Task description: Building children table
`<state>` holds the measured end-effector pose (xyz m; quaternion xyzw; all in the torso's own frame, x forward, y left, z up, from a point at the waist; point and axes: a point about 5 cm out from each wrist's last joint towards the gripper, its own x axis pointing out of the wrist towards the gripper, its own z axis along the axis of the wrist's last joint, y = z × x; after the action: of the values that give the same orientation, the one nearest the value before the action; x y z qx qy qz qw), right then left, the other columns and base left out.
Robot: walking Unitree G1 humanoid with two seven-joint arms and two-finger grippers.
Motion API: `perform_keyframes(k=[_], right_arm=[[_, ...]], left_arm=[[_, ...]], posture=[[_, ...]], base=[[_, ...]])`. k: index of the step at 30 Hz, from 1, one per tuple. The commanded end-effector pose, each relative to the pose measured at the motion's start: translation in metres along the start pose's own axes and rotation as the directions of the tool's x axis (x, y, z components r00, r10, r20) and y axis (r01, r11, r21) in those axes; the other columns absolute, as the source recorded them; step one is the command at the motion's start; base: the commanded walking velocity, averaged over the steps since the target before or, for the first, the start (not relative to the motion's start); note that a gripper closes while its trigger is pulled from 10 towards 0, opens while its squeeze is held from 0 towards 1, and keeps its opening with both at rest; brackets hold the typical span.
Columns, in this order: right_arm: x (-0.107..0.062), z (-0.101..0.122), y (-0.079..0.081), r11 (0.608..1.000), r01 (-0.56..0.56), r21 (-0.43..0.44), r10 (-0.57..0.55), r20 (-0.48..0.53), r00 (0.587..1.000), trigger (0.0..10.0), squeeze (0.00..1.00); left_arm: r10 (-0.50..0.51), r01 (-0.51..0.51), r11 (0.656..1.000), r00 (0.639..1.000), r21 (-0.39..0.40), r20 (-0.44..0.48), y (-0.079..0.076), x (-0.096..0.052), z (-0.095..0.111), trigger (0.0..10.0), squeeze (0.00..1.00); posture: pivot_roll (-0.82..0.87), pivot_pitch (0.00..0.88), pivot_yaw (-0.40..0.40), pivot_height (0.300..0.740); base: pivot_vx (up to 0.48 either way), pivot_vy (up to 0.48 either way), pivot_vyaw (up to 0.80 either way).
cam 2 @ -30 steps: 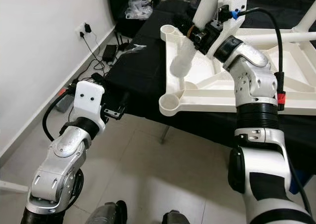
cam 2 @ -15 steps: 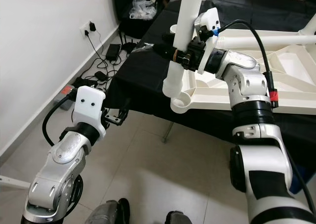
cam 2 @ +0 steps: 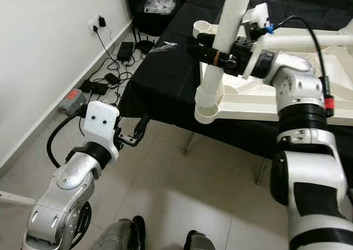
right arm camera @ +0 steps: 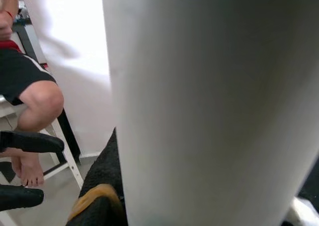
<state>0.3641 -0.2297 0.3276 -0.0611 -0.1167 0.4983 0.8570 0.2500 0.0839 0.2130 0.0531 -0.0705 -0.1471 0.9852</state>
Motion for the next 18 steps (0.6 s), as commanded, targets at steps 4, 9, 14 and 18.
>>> perform_keyframes(k=[4, 9, 14, 18], right_arm=[[-0.009, 0.0, 0.001, 1.0, -0.013, -0.022, 0.013, 0.016, 1.0, 10.0, 0.0], [-0.013, -0.01, 0.003, 1.0, -0.022, -0.005, 0.022, 0.022, 1.0, 10.0, 0.0], [-0.013, -0.016, 0.005, 0.999, -0.033, -0.003, 0.033, 0.015, 0.999, 10.0, 0.0], [-0.013, -0.02, 0.007, 0.999, -0.045, -0.005, 0.045, 0.008, 0.999, 10.0, 0.0]], left_arm=[[-0.014, 0.014, 1.0, 1.0, -0.003, -0.012, -0.002, -0.007, -0.001, 10.0, 0.0], [-0.021, 0.021, 1.0, 1.0, 0.0, -0.017, -0.002, -0.007, 0.0, 10.0, 0.0], [-0.023, 0.023, 1.0, 1.0, 0.001, -0.017, -0.002, -0.007, 0.0, 10.0, 0.0], [-0.022, 0.023, 1.0, 1.0, 0.002, -0.014, -0.003, -0.006, 0.0, 10.0, 0.0]], posture=[[0.2, 0.278, 0.006, 0.74], [0.2, 0.273, 0.013, 0.74], [0.2, 0.268, 0.013, 0.74], [0.2, 0.263, 0.011, 0.74]], base=[[0.0, 0.0, 0.0], [0.0, 0.0, 0.0], [0.0, 0.0, 0.0], [0.0, 0.0, 0.0]])
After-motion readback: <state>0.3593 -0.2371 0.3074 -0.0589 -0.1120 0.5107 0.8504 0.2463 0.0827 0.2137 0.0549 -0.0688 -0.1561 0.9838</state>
